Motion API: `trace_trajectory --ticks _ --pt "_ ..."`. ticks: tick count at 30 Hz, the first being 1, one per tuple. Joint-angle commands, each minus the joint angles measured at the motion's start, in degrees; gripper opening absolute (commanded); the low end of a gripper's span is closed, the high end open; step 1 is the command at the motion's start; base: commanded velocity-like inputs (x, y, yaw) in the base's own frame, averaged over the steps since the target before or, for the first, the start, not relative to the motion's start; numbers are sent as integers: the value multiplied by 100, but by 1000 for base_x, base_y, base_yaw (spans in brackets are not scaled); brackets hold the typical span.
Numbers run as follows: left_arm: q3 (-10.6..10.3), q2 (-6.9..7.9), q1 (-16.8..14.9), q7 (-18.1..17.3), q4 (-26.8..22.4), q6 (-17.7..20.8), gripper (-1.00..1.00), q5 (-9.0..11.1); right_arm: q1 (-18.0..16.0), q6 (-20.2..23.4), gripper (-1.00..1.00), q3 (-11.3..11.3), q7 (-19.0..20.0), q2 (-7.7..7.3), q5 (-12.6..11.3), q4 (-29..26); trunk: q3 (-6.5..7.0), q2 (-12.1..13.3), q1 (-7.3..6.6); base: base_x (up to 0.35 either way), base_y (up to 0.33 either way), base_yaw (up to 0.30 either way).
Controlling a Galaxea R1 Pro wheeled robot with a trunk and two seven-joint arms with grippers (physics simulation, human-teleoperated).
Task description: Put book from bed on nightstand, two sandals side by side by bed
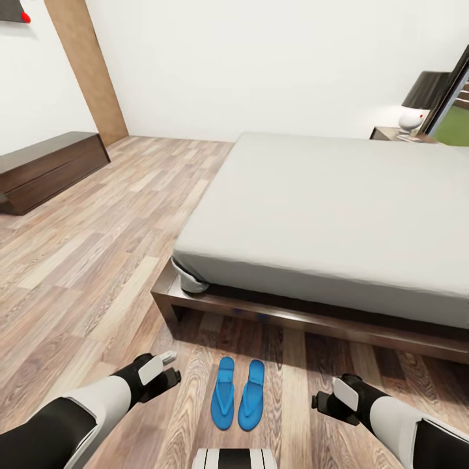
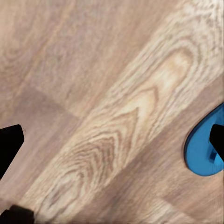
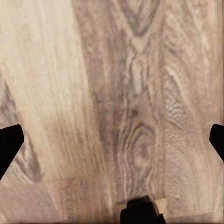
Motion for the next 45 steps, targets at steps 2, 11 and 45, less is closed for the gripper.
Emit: trace_trajectory --ticks 2,11,45 --pt "-47 1 36 39 -11 20 100 60 6 14 100 36 -50 -11 -59 -23 32 80 -46 0 0 0" --pt "-49 1 226 40 -9 12 100 60 436 -8 100 36 -20 -58 -43 -23 194 441 -243 0 0 0" --pt "-56 -12 719 39 365 -288 100 60 1029 -83 100 27 856 -317 1124 -23 804 1805 -990 0 0 0"
